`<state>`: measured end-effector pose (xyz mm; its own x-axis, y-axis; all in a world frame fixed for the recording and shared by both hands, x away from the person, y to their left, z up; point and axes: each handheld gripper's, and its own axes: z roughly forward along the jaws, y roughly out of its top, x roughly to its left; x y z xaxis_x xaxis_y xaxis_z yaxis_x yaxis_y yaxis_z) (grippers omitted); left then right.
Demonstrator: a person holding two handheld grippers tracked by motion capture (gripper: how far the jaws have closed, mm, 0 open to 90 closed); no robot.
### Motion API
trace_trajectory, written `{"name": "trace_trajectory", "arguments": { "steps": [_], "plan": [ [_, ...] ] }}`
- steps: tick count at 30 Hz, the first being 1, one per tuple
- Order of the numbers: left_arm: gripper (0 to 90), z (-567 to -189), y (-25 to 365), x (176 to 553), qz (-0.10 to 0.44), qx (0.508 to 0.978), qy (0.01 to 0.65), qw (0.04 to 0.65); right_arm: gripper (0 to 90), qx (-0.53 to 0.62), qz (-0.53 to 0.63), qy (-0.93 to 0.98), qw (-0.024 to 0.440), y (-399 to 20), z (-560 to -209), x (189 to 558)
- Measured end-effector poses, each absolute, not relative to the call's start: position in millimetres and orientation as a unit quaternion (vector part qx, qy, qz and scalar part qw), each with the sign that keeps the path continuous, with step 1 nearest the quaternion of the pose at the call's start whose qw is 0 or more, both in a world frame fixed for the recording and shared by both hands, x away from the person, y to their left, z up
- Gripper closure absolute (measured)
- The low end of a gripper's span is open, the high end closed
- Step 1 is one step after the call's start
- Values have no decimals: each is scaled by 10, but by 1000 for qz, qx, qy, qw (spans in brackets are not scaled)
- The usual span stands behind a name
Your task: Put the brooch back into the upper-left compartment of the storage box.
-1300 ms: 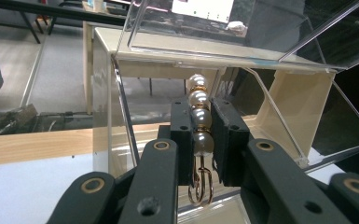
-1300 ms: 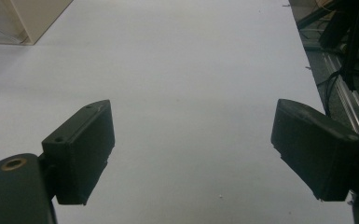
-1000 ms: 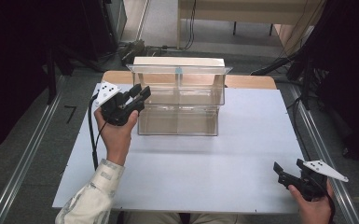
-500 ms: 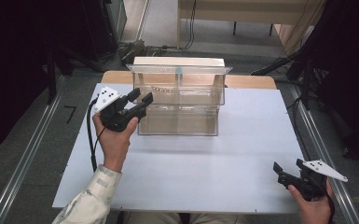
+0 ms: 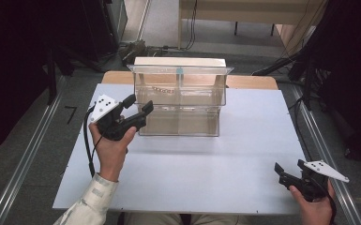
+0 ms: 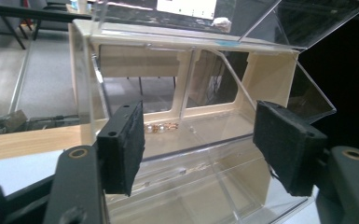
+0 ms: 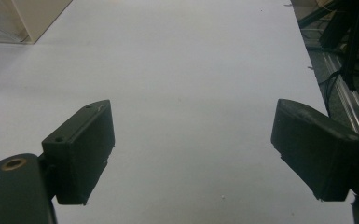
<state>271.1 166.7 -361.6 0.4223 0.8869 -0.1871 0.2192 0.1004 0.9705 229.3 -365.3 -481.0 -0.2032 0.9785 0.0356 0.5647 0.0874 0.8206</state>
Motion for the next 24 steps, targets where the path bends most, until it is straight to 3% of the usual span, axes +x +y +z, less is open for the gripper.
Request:
{"name": "trace_trajectory", "arguments": {
  "steps": [24],
  "plan": [
    [258, -3900, 1913, 2448, 302, 602, 478, 563, 117, 565, 367, 684, 280, -3635, -4811, 2294]
  ]
}}
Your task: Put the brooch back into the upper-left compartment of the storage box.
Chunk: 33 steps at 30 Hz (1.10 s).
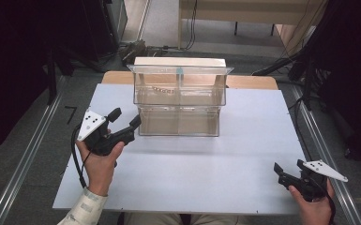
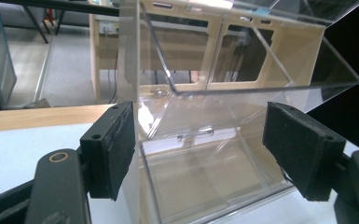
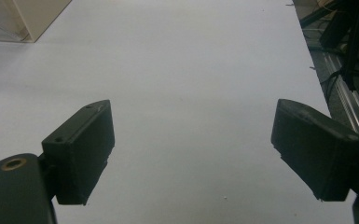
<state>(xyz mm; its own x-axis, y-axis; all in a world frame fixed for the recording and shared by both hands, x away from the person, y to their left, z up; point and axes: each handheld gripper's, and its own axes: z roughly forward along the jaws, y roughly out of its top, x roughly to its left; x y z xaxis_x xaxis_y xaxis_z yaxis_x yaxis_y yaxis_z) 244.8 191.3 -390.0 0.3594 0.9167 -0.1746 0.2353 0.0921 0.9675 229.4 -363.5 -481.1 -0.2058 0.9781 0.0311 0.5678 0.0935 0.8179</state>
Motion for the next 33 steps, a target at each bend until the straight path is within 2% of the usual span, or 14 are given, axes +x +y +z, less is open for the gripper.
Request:
{"name": "trace_trajectory", "arguments": {
  "steps": [33],
  "plan": [
    [208, -4455, 2196, 2175, 301, 613, 524, 509, 117, 561, 368, 687, 278, -3607, -4807, 2294]
  ]
}}
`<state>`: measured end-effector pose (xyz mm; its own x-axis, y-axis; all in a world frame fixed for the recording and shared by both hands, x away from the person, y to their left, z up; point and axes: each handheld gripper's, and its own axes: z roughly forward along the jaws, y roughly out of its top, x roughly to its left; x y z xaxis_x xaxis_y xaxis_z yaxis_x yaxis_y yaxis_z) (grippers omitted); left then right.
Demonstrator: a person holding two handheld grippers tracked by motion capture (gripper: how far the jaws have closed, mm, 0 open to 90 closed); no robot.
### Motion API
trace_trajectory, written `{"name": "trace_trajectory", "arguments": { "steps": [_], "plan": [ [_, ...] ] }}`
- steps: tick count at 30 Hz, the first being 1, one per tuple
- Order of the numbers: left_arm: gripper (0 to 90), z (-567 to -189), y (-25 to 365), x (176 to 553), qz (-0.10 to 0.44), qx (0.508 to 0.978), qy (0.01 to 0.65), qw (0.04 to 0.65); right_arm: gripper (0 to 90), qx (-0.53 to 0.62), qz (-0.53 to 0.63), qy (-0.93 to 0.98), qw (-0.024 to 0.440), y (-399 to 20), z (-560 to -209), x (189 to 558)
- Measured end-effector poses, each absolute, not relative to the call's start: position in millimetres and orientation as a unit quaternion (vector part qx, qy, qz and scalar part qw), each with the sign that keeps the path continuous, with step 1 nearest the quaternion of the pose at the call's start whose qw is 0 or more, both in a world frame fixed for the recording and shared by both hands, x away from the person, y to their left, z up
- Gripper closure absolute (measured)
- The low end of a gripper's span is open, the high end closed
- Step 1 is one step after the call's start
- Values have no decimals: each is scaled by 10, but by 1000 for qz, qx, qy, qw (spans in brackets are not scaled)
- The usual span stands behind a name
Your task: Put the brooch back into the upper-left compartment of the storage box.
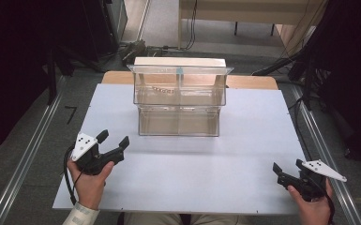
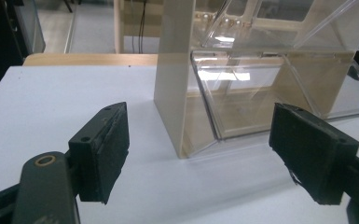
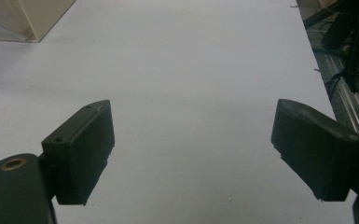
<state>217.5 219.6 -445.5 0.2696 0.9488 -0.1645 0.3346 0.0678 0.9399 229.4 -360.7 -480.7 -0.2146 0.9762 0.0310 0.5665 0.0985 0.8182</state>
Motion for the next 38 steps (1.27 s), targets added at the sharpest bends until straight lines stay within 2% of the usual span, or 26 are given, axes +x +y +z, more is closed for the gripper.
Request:
{"name": "trace_trajectory", "arguments": {
  "steps": [14, 33, 38],
  "plan": [
    [204, -4568, 2395, 1984, 320, 593, 545, 499, 117, 560, 368, 687, 280, -3602, -4804, 2292],
    [198, -4784, 2667, 1823, 316, 595, 582, 456, 116, 560, 369, 687, 280, -3621, -4804, 2289],
    [174, -4877, 2695, 1883, 316, 607, 590, 428, 84, 559, 358, 696, 274, -3600, -4854, 2331]
  ]
}}
